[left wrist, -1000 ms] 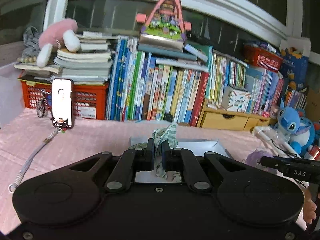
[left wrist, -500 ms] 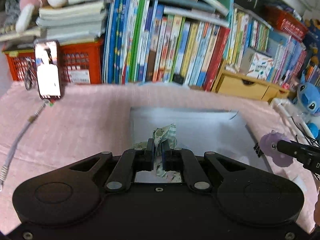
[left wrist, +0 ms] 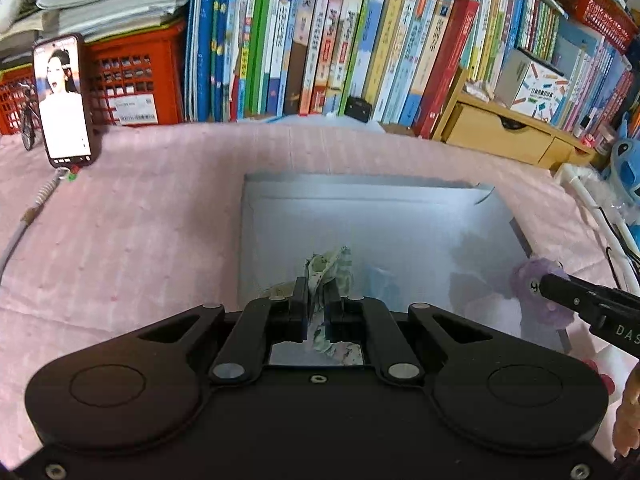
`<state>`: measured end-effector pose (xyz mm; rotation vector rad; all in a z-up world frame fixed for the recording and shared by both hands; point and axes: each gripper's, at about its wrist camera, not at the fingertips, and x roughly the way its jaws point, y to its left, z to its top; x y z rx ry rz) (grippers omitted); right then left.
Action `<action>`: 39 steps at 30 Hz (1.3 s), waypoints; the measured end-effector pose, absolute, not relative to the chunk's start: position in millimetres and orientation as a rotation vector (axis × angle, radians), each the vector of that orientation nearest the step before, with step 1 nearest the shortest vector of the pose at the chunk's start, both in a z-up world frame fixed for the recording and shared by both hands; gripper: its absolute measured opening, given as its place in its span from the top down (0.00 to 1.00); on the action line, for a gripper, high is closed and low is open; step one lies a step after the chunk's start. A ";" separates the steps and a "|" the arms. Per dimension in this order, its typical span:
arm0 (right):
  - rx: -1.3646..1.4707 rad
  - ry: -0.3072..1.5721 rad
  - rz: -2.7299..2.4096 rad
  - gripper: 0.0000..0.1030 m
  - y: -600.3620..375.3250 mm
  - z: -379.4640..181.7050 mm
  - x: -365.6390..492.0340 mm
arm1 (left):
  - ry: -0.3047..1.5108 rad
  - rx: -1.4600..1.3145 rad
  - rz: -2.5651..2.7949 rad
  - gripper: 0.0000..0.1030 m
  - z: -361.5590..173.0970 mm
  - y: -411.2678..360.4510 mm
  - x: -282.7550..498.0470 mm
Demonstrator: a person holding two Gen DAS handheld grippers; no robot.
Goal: Organize soft objects
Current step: 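Lower the patterned cloth with the left tool while the right tool releases the purple ball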
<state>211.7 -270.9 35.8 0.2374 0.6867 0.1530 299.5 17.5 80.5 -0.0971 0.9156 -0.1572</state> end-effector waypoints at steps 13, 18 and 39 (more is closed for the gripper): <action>0.255 0.729 0.159 0.60 -272.1 21.3 214.8 | 0.936 -0.106 -0.193 0.93 76.9 10.8 305.4; 0.266 0.749 0.162 0.60 -273.5 16.5 215.3 | 0.944 -0.118 -0.216 0.91 75.3 7.6 305.9; 0.260 0.756 0.170 0.40 -272.9 21.5 211.6 | 0.910 -0.117 -0.268 0.61 88.9 5.1 295.2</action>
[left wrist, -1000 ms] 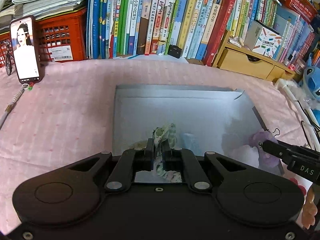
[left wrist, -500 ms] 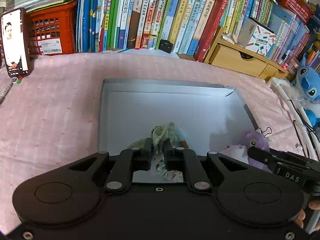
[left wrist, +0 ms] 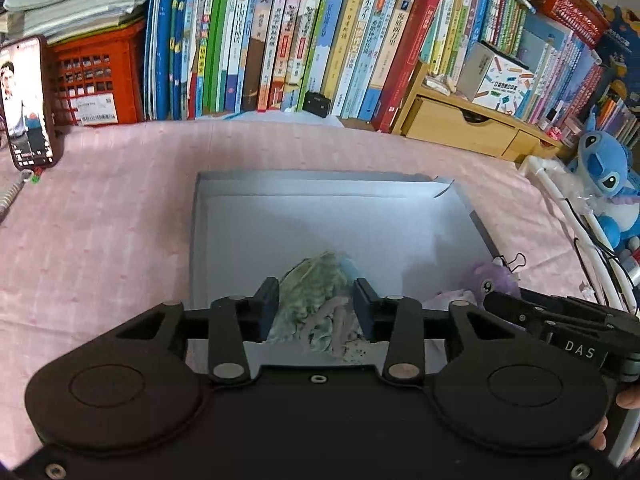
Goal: Organize soft objects
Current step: 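Lower the patterned cloth with the left tool while the right tool releases the purple ball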
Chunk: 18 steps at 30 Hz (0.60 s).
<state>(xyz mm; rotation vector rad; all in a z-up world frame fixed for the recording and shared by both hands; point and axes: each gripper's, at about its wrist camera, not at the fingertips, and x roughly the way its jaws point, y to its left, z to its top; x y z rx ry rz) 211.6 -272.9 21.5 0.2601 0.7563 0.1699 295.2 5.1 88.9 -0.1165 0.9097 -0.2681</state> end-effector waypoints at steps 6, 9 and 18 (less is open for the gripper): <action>0.250 0.720 0.182 0.38 -274.9 34.1 202.5 | 0.861 -0.110 -0.284 0.50 104.2 8.6 278.5; 0.237 0.693 0.191 0.36 -274.5 42.2 195.3 | 0.830 -0.100 -0.294 0.45 112.0 10.7 266.6; 0.213 0.626 0.209 0.28 -276.1 59.3 168.3 | 0.750 -0.117 -0.321 0.31 127.7 21.5 227.7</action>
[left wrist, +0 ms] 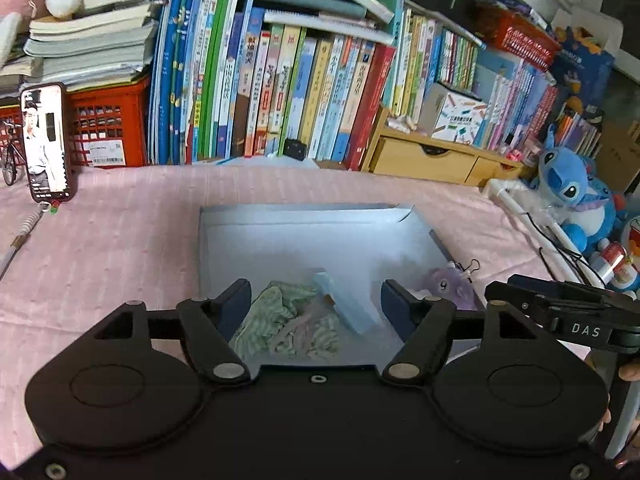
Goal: Organize soft objects
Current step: 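Lower the patterned cloth with the left tool while the right tool releases the purple ball, then move both open tools back toward the soft items beside the paper cups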
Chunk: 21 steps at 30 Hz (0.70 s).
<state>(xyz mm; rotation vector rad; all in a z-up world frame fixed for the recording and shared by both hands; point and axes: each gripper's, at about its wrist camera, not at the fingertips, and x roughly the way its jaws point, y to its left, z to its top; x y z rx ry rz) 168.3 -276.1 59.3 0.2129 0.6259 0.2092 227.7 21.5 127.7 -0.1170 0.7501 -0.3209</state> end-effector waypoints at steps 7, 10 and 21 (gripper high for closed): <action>0.199 0.570 0.220 0.23 -279.0 68.0 144.4 | 0.693 -0.131 -0.322 0.23 131.5 34.5 196.1; 0.180 0.546 0.227 0.20 -278.3 70.1 132.4 | 0.668 -0.130 -0.324 0.20 131.2 39.6 181.0; 0.085 0.482 0.214 0.14 -275.3 65.0 85.2 | 0.559 -0.104 -0.302 0.14 127.5 57.9 125.6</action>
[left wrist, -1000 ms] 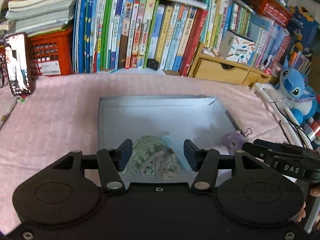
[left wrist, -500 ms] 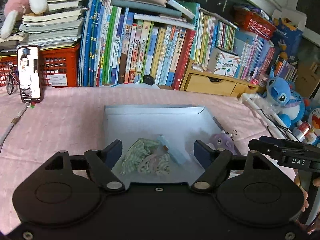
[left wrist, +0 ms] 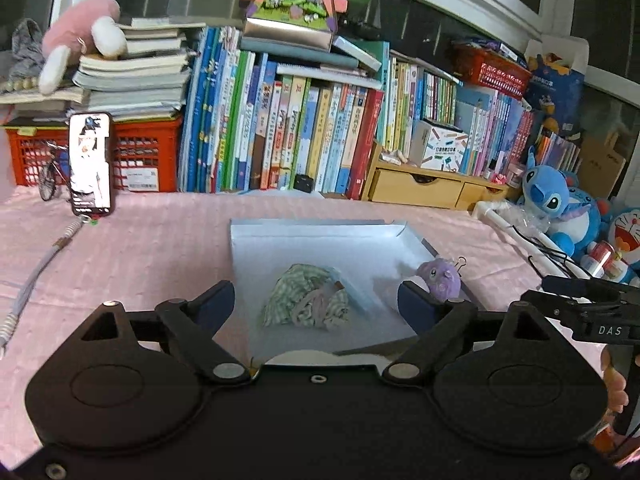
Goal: Organize soft objects
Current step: 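Move both open tools back toward the soft items beside the paper cups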
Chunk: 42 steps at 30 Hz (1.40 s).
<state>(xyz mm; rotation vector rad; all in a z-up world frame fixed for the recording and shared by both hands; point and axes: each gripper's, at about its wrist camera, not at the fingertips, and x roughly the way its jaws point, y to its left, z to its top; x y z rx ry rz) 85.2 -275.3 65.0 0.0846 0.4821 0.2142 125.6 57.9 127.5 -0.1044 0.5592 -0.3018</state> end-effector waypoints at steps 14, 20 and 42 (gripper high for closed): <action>-0.029 0.438 0.168 0.00 -264.2 44.0 44.9 | 0.513 -0.103 -0.221 0.09 105.9 89.5 70.0; -0.029 0.437 0.138 0.00 -264.4 35.2 39.6 | 0.521 -0.110 -0.175 0.07 94.1 100.3 61.4; -0.056 0.482 0.081 0.00 -263.8 4.5 32.6 | 0.474 -0.095 -0.097 0.06 61.7 106.2 38.1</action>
